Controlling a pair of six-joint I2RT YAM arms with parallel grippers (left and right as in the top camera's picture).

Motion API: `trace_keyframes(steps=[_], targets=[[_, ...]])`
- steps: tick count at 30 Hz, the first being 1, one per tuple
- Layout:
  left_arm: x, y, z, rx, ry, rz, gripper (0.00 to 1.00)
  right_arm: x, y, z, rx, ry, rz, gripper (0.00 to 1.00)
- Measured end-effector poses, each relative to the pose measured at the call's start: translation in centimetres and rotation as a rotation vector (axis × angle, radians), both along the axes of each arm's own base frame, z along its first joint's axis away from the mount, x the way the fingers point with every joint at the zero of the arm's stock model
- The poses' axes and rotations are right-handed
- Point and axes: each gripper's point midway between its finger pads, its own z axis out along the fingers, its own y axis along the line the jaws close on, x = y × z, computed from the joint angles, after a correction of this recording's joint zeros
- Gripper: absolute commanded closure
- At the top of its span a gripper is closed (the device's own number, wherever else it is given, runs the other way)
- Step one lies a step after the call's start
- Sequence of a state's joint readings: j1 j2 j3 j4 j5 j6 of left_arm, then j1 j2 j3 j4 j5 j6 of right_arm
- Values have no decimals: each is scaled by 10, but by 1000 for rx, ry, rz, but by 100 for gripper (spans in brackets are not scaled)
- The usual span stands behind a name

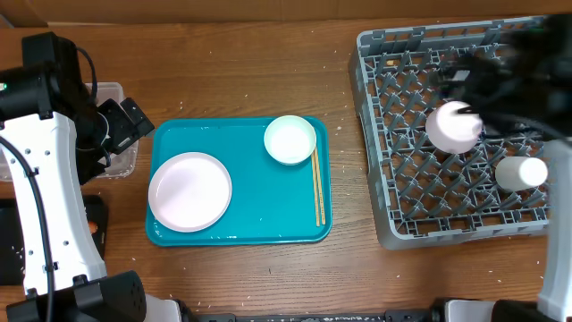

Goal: Sort waste into correct bins and load items into the dishwasher
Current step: 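Carry the green cup into the dish rack and release it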

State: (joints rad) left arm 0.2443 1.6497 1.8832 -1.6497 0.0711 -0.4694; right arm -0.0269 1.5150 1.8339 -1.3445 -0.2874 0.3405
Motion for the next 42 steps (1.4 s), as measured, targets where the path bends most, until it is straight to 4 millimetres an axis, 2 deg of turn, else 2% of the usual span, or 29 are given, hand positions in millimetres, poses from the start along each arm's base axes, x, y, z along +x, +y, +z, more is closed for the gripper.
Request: trace_keyframes(steps=[3,4,5,8,9,11,14,16,19,21,27,32,34,35,39,42], targets=[[0,0,0,0,0,0,0,13,87,-2,-3,-71,236,23],[0,0,0,0,0,0,0,13,110,-7,-3,-73,290,27],[0,0,0,0,-1,0,0,13,143,-18,-13,-72,370,30],[0,0,0,0,0,0,0,11,209,-57,-62,-38,490,33],[0,0,0,0,0,0,0,11,220,-66,-76,-33,507,33],[0,0,0,0,0,0,0,10,256,-106,-133,6,562,34],[0,0,0,0,0,0,0,5,285,-169,-224,89,609,34],[0,0,0,0,0,0,0,3,289,-209,-282,155,619,35],[0,0,0,0,-1,0,0,3,286,-245,-331,215,620,36],[0,0,0,0,-1,0,0,2,283,-261,-358,242,626,41],[0,0,0,0,0,0,0,6,285,-264,-362,228,627,43],[0,0,0,0,0,0,0,-1,287,-292,-400,275,643,44],[0,0,0,0,0,0,0,-7,288,-303,-434,287,656,52],[0,0,0,0,0,0,0,-8,290,-303,-440,283,661,57],[0,0,0,0,0,0,0,-21,288,-298,-484,317,681,94],[0,0,0,0,0,0,0,-13,293,-272,-481,302,674,96]])
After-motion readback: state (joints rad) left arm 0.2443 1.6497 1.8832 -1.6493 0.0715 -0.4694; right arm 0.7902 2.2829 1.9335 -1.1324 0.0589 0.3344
